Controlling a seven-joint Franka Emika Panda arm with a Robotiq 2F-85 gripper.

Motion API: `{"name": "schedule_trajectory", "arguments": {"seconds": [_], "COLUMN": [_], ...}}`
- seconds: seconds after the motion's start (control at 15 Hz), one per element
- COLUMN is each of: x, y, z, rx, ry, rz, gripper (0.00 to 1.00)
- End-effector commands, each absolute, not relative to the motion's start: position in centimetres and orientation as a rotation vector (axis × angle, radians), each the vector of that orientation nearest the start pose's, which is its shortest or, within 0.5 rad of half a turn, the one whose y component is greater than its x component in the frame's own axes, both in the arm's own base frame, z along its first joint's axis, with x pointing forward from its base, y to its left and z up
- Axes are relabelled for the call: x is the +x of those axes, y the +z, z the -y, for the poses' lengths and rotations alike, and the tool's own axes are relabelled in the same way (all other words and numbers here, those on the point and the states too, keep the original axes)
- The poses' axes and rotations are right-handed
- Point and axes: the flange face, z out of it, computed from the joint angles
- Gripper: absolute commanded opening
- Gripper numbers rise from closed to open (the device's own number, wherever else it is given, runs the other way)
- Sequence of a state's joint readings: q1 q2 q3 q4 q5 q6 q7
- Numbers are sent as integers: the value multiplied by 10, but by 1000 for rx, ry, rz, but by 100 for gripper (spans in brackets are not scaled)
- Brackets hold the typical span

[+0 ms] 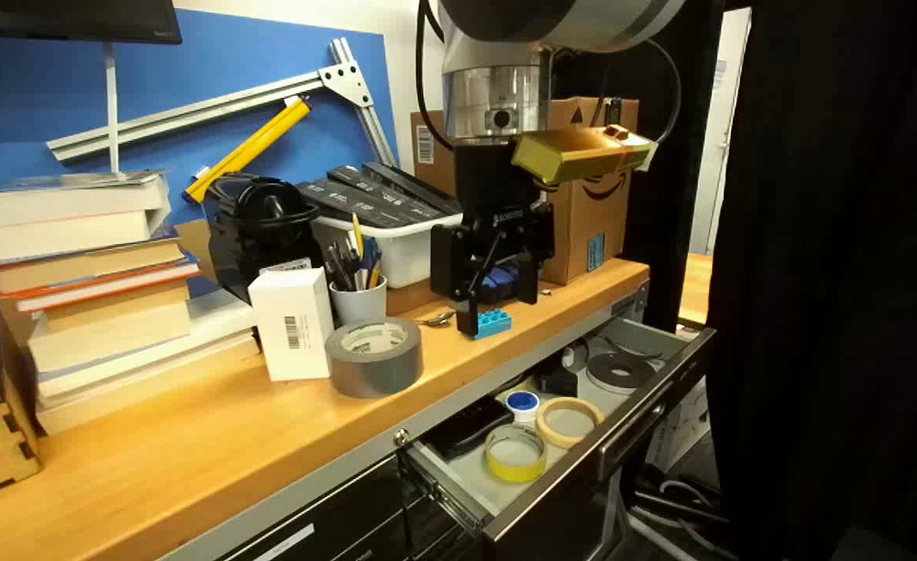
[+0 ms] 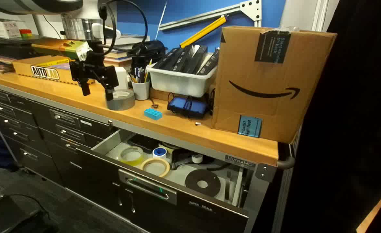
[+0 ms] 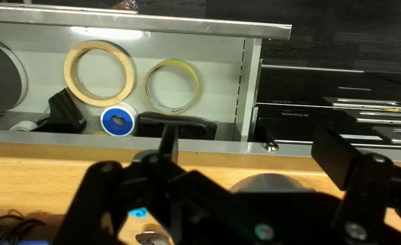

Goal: Put the blue object in the drawer and then close it

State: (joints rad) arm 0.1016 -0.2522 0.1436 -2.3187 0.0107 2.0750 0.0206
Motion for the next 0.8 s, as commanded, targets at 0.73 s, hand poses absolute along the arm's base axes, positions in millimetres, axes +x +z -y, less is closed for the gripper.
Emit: {"name": "schedule_trajectory", "arguments": {"seconds": [0.73], "x": [552], "y": [417], "z": [-42], "rx": [-3148], "ry": [-231], "rz": [67], "gripper": [100]}}
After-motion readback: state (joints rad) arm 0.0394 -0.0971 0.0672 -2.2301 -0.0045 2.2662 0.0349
